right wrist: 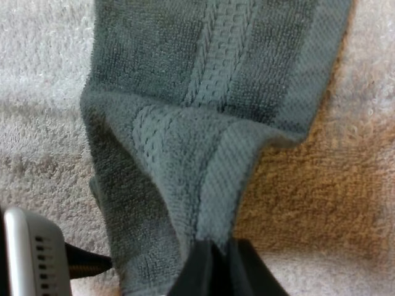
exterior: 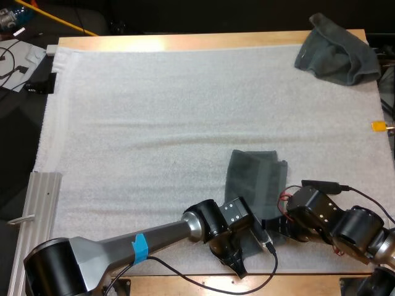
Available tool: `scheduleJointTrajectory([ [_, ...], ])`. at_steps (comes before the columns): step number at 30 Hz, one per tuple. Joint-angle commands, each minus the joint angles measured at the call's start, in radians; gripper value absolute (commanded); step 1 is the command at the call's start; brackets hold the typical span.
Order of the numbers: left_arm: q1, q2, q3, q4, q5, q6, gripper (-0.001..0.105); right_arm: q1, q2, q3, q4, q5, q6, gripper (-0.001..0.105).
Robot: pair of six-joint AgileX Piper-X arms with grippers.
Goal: Pick towel from pile, fold and stack
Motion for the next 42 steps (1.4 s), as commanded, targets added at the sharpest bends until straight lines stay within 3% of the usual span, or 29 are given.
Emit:
scheduleJointTrajectory([
  [1,-0.002,0.004,-0.008,0.017,0.003,-0.011,0.017,0.002,-0.001,-0.006,0.005,0.003,0.0,0.0],
  [6,-0.002,0.001,-0.012,0.02,0.001,-0.007,0.0,-0.001,-0.006,-0.005,0.007,-0.003,-0.005,0.0],
  [15,0.0,-0.112,-0.048,0.099,-0.001,-0.002,0.0,-0.001,-0.001,-0.004,-0.022,-0.013,-0.027,0.0],
  [26,0.035,-0.367,-0.036,0.233,-0.152,0.018,0.0,0.001,0.005,-0.104,0.06,0.048,-0.055,0.0],
  [33,0.01,-0.268,-0.036,0.168,-0.115,0.023,0.0,-0.001,-0.001,-0.072,0.035,0.028,-0.045,0.0],
  [37,0.009,-0.253,-0.035,0.137,-0.115,0.03,0.014,0.0,0.002,-0.072,0.038,0.025,-0.045,0.0],
  [42,0.003,-0.228,-0.035,0.099,-0.117,0.036,0.049,-0.002,0.005,-0.071,0.036,0.025,-0.049,0.0],
])
